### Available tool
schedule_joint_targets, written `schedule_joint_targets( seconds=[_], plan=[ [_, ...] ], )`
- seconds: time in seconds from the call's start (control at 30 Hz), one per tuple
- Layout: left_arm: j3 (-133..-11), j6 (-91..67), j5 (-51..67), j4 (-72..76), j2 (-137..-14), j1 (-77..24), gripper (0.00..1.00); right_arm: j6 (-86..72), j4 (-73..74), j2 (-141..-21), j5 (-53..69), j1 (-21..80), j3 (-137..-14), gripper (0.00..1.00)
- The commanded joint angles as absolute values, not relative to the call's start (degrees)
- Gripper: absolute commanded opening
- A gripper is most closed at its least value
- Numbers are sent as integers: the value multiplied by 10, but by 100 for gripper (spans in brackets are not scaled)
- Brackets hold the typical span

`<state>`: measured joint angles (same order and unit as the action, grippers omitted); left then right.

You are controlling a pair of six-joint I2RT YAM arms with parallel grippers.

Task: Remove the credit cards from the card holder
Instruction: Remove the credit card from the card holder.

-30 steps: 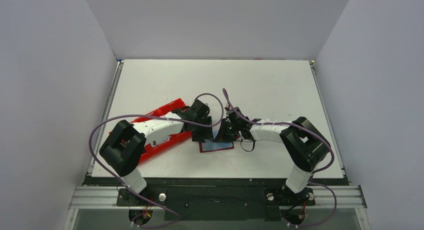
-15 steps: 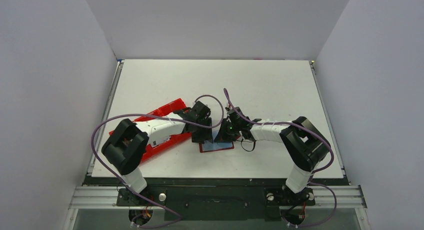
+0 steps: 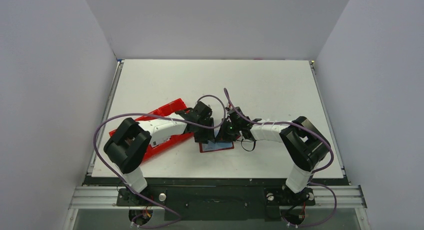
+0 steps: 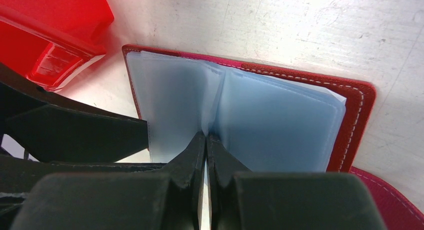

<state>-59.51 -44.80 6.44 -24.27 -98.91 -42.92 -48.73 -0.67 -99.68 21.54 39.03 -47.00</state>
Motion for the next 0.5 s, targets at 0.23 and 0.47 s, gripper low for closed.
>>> schedule_joint_targets(
  seconds=[0.23, 0.47],
  plan=[
    [-598, -458, 61, -219, -1011, -436, 15, -475, 31, -1026, 165, 389, -445, 0],
    [-598, -458, 57, -225, -1005, -436, 4, -484, 30, -996, 179, 384, -454, 4]
  ],
)
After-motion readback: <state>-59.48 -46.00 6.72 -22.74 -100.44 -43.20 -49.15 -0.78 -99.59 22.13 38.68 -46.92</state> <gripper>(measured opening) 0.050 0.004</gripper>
